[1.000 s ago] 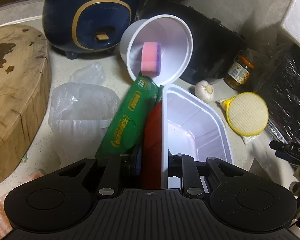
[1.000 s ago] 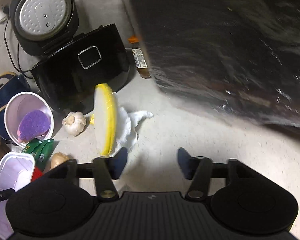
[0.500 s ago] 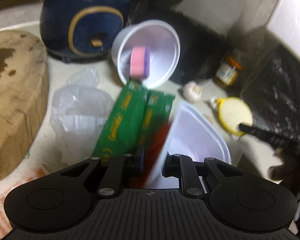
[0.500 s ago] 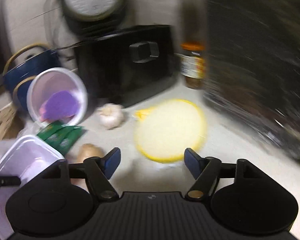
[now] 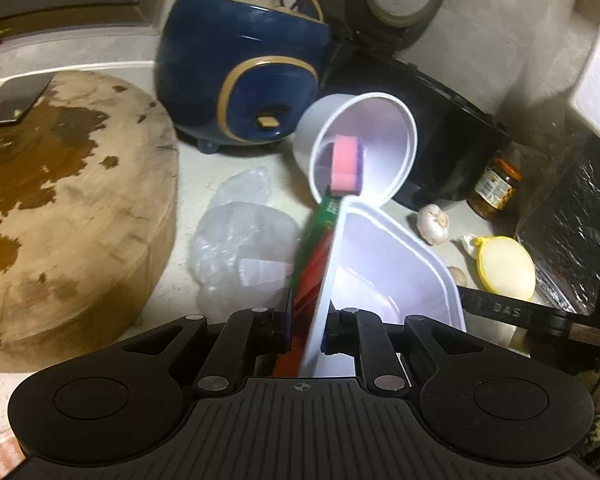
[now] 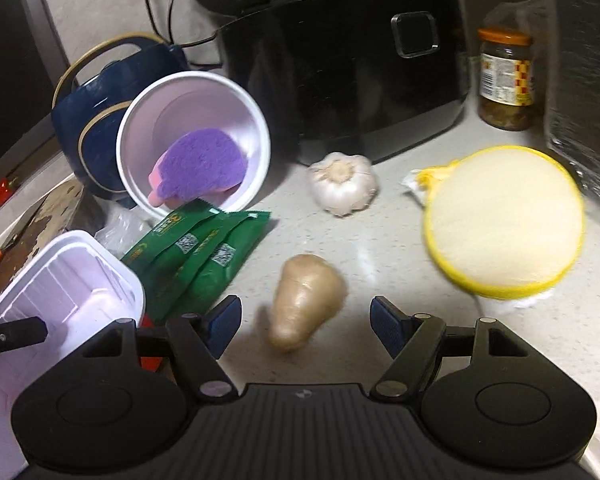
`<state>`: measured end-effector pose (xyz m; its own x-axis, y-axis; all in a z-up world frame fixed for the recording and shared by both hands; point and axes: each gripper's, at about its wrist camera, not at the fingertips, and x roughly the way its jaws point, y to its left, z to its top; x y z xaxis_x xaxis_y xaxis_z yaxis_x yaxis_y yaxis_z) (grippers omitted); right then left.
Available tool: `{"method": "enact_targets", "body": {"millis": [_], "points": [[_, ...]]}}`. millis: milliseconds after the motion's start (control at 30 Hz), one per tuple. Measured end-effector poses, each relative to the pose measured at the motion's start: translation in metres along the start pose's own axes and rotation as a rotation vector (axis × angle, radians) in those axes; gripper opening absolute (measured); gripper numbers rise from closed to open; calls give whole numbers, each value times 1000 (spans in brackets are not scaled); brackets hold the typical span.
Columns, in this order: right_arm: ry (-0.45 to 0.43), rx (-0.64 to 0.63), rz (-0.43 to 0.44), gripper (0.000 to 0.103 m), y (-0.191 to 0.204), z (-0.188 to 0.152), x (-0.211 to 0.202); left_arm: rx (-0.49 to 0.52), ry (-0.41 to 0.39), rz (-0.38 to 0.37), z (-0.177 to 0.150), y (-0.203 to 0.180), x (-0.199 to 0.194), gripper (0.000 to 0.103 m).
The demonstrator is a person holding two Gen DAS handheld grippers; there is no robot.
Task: Collect trash
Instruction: 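Move the right tool toward the potato while the left tool holds the tray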
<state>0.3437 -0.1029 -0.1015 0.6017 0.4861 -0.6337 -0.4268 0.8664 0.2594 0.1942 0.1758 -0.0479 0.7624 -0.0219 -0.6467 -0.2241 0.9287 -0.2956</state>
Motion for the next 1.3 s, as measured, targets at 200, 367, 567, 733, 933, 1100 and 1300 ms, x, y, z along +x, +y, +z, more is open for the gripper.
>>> {"method": "enact_targets", "body": {"millis": [200,367,567,733,933,1100,1300], "points": [[0,-78,-76,37,13,6,13,7,10,-15,-4,1,-2,16],[-13,-57,-54,37,5,1,-7,45,36,-58,-10,-14,4,16],[-35,-38,-62,37,-8,-15,-39,116,80,-83,-19,-41,20,16],[-34,-16,-76,39,-18,-22,-47,183,108,-63,-28,-55,31,16],[-35,1,-88,43,-21,-27,-45,184,124,-64,-31,-52,33,16],[-33,9,-90,45,-22,-26,-40,184,131,-66,-33,-49,33,16],[-15,44,-62,44,-30,-18,-31,182,118,-84,-34,-48,36,16]]}}
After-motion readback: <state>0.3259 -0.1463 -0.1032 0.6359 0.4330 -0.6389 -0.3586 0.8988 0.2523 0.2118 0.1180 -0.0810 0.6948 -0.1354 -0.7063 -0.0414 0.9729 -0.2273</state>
